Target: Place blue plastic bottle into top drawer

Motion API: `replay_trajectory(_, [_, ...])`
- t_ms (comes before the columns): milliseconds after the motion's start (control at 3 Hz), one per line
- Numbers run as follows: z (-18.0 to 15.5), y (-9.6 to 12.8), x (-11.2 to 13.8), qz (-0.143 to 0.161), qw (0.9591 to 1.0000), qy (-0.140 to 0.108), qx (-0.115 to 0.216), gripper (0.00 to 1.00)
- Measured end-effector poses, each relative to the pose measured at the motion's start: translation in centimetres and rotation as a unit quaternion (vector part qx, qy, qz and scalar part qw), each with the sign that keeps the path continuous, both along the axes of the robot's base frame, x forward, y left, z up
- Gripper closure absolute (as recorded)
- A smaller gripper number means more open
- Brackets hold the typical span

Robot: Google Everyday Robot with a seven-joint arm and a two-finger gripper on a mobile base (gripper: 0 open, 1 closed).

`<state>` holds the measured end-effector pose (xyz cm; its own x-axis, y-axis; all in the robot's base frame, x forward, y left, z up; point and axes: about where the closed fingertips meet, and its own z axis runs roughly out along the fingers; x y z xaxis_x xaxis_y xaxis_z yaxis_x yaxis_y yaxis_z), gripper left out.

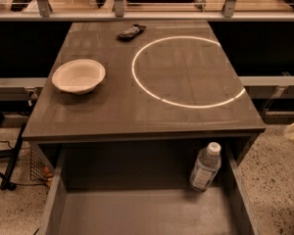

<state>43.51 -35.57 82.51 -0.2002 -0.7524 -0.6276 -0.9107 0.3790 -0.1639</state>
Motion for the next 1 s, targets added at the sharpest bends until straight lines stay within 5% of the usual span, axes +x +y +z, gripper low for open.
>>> replay_trajectory(333, [10.8,3.9,2.6,-0.001,0.9965,-0.083,-0.009,0.99])
replay_trajectory(667, [18.3,7.8,3.7,-0.015,0.9903,-0.138,-0.013,1.00])
replay_trajectory(1000, [19.0,8.1,3.6,-0.017,0.9898,-0.140,-0.014,1.00])
